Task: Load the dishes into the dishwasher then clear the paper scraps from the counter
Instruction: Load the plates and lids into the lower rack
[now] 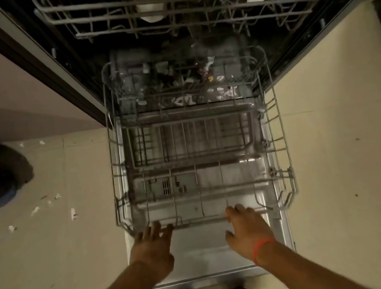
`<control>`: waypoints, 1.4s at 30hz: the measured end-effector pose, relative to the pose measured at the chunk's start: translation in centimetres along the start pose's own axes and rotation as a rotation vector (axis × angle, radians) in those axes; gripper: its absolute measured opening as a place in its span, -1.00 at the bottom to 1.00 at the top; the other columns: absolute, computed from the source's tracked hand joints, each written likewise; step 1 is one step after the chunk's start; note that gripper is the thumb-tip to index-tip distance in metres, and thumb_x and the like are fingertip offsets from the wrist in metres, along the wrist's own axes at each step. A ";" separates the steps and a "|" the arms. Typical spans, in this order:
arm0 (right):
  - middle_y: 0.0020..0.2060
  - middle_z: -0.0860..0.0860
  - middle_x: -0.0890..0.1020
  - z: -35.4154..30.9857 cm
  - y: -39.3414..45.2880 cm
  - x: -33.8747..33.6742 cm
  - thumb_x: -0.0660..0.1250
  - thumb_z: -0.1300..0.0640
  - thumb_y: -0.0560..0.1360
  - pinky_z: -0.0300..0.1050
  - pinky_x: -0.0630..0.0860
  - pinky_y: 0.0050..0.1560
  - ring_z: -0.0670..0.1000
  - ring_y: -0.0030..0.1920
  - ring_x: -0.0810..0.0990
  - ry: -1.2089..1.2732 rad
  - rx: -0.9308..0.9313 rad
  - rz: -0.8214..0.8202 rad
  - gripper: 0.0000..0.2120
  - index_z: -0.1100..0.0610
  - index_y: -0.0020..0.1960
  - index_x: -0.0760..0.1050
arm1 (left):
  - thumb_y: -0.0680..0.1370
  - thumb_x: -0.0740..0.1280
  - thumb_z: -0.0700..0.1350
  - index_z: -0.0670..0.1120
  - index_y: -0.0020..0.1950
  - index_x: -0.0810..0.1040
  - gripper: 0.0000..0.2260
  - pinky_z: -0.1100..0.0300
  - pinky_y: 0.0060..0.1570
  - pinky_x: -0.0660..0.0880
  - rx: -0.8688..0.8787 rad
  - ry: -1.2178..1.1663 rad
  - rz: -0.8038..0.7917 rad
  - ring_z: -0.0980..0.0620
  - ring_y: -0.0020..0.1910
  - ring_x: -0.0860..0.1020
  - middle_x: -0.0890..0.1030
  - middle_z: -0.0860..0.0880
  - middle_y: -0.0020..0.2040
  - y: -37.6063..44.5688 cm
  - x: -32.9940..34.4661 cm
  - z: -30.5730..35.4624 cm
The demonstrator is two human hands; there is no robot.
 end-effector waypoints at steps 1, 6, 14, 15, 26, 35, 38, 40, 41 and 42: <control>0.26 0.02 0.46 0.2 -1.0 1.4 0.24 -0.04 0.56 -0.06 0.43 0.23 0.09 0.24 0.46 -0.014 -0.003 -0.043 -0.60 0.04 0.36 0.37 | 0.61 0.24 0.04 0.04 0.67 -0.02 -0.31 -0.02 0.57 0.09 0.007 0.001 -0.034 -0.15 0.61 0.08 0.04 -0.12 0.64 -0.6 1.6 0.3; 0.35 0.04 0.43 0.9 -5.7 6.6 0.25 -0.02 0.56 -0.03 0.38 0.35 0.14 0.33 0.43 -0.082 0.011 -0.213 -0.53 0.03 0.45 0.32 | 0.61 0.23 0.07 0.02 0.64 0.12 -0.38 -0.06 0.53 0.22 0.031 -0.053 -0.273 -0.16 0.57 0.22 0.25 -0.09 0.58 -2.8 6.9 1.2; 0.38 0.04 0.43 0.5 -6.9 6.1 0.28 -0.06 0.57 -0.03 0.39 0.37 0.12 0.35 0.44 0.006 0.066 -0.168 -0.47 -0.01 0.51 0.29 | 0.63 0.22 0.08 0.03 0.64 0.17 -0.41 0.06 0.49 0.31 0.019 -0.190 -0.238 -0.10 0.53 0.33 0.34 -0.07 0.57 -3.5 5.1 1.2; 0.36 0.05 0.46 0.2 -6.7 5.6 0.27 -0.07 0.57 -0.04 0.41 0.35 0.13 0.33 0.46 -0.017 0.070 -0.168 -0.48 0.00 0.50 0.30 | 0.64 0.22 0.08 0.03 0.64 0.16 -0.42 0.06 0.48 0.32 0.014 -0.203 -0.212 -0.10 0.52 0.34 0.35 -0.07 0.56 -3.6 4.4 1.1; 0.43 0.08 0.41 -6.7 -9.5 -1.9 0.24 -0.12 0.58 0.05 0.41 0.38 0.15 0.42 0.37 0.119 0.051 0.086 -0.41 -0.02 0.56 0.23 | 0.64 0.27 0.08 0.08 0.64 0.14 -0.40 -0.06 0.42 0.41 -0.029 -0.527 0.022 -0.14 0.43 0.44 0.38 -0.14 0.54 -9.7 -2.1 -0.1; 0.60 0.05 0.18 -9.8 -13.8 -4.3 0.23 -0.19 0.62 0.12 0.23 0.54 0.13 0.57 0.19 0.625 0.094 0.171 -0.35 -0.07 0.62 0.10 | 0.63 0.30 0.14 0.07 0.65 0.14 -0.37 -0.08 0.49 0.33 0.004 -0.956 0.183 -0.09 0.54 0.33 0.27 -0.08 0.61 -17.0 -2.8 2.0; 0.60 0.03 0.18 -9.9 -17.0 -7.9 0.22 -0.21 0.62 0.12 0.22 0.54 0.12 0.58 0.17 0.707 0.044 0.265 -0.36 -0.09 0.62 0.10 | 0.63 0.26 0.22 0.09 0.65 0.10 -0.35 -0.10 0.50 0.32 0.051 -1.056 0.264 -0.08 0.54 0.32 0.24 -0.07 0.63 -21.1 -4.8 3.5; 0.61 0.01 0.15 -9.9 -19.9 -11.1 0.21 -0.23 0.62 0.15 0.21 0.55 0.12 0.59 0.15 0.725 0.000 0.310 -0.36 -0.10 0.62 0.09 | 0.63 0.23 0.24 0.11 0.65 0.09 -0.35 -0.10 0.49 0.33 0.111 -1.078 0.339 -0.06 0.54 0.32 0.24 -0.06 0.63 -24.7 -7.6 4.9; 0.61 0.01 0.15 -10.1 -21.6 -12.7 0.21 -0.23 0.62 0.16 0.21 0.54 0.11 0.59 0.15 0.733 -0.022 0.335 -0.36 -0.11 0.62 0.10 | 0.63 0.22 0.25 0.10 0.65 0.09 -0.35 -0.10 0.49 0.33 0.143 -1.076 0.374 -0.05 0.54 0.32 0.24 -0.05 0.62 -26.7 -9.0 5.5; 0.61 0.01 0.17 -10.3 -23.4 -14.4 0.22 -0.22 0.62 0.17 0.23 0.53 0.11 0.58 0.18 0.738 -0.047 0.370 -0.37 -0.11 0.62 0.11 | 0.63 0.21 0.25 0.10 0.66 0.08 -0.35 -0.10 0.48 0.34 0.184 -1.077 0.413 -0.04 0.54 0.33 0.25 -0.04 0.62 -28.5 -10.4 5.9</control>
Point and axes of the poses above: each hand's wrist, its own y-axis towards the middle knuckle, its own x-axis out of the palm, z = x × y, the point moved 7 cm from there along y, towards the middle knuckle
